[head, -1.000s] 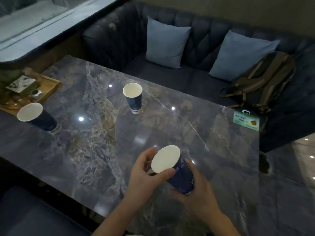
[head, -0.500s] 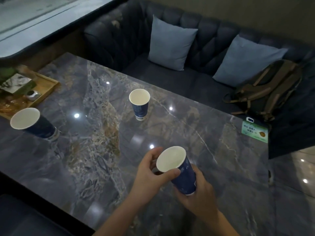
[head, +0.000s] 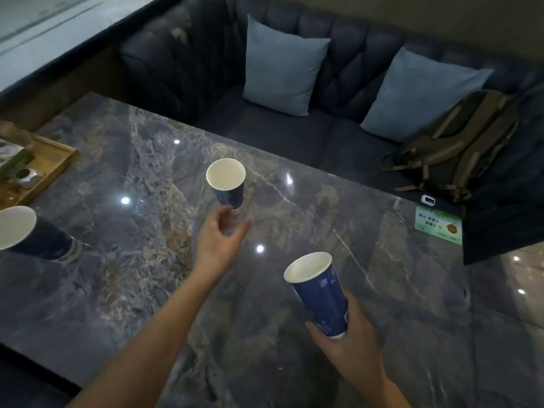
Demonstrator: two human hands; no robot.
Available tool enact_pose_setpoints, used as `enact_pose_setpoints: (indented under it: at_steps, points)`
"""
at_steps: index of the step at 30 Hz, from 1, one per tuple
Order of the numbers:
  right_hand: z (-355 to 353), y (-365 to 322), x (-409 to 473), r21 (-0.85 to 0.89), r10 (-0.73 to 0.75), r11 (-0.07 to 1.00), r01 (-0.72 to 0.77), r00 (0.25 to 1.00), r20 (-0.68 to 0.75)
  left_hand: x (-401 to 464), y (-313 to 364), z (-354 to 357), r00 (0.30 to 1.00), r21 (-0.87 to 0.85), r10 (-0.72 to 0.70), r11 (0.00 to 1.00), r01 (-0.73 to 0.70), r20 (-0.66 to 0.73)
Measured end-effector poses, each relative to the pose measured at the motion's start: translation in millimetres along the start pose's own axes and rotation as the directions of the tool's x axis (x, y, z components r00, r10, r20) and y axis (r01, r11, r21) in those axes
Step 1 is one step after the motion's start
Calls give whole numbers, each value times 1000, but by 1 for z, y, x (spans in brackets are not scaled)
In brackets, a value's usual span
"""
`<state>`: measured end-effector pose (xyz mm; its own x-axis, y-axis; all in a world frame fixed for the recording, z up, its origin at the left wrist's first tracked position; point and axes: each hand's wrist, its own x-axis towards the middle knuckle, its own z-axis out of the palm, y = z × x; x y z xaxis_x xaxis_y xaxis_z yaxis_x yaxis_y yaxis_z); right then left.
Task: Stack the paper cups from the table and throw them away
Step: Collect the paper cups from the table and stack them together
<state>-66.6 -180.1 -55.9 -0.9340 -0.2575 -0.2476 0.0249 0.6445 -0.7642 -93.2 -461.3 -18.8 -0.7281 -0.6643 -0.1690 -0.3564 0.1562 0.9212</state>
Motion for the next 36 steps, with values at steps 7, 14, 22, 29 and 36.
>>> enact_pose_setpoints:
  at_steps: [7, 14, 22, 29, 36]
  points:
    - [-2, 2, 3, 48, 97, 994, -97, 995, 3, 95, 36, 12, 912, 472, 408, 810, -347, -31]
    - [1, 11, 15, 54, 136, 988, -143, 985, 106, 144, 16, 41, 951, 845, 129, 438, -307, 279]
    - [-1, 6, -1, 33, 116, 992, -119, 990, 84, 124, 12, 31, 946, 831, 167, 451, -325, 278]
    - [-8, 1, -17, -6, 157, 988, -157, 985, 78, 110, 1, 19, 938, 805, 223, 484, -343, 266]
    - [-18, -4, -27, -20, 147, 989, -146, 988, 50, 72, -22, -8, 938, 569, 336, 756, -322, 84]
